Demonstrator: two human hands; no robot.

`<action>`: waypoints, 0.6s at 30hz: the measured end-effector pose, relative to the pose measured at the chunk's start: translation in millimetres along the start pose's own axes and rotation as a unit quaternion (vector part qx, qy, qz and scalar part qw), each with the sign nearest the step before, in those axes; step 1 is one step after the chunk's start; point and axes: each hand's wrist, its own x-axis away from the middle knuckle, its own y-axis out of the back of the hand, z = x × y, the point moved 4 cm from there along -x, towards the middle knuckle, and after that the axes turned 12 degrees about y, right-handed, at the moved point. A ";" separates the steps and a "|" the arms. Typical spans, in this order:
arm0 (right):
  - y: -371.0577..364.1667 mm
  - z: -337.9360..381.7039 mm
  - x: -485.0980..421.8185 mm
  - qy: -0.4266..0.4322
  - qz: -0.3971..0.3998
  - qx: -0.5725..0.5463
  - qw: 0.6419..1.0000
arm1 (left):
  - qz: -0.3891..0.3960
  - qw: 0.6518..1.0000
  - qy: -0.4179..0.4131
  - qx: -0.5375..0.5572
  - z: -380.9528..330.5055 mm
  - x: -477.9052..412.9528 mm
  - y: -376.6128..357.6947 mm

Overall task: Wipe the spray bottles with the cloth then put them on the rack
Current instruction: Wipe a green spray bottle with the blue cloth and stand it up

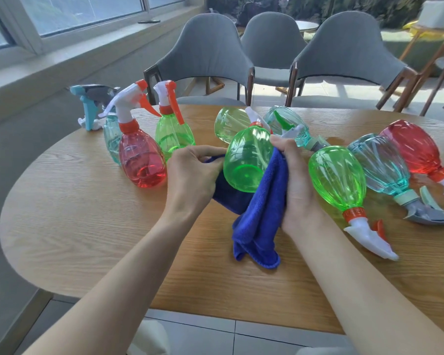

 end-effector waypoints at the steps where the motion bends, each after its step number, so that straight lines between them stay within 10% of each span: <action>1: 0.5 -0.8 0.0 0.001 -0.005 0.004 1.000 | -0.018 1.000 -0.006 -0.018 1.0 -1.6 1.4; 6: 2.6 1.2 -1.9 -0.006 -0.030 0.020 0.999 | -0.019 1.000 -0.005 -0.024 -11.3 4.5 -3.8; 12: 2.1 -4.4 1.0 -0.017 -0.074 0.092 0.993 | 0.164 0.968 0.148 0.123 -5.4 9.6 -29.8; 18: -10.0 5.0 4.4 0.167 -0.011 0.344 0.924 | 0.107 0.976 0.132 0.134 -10.5 13.1 -22.0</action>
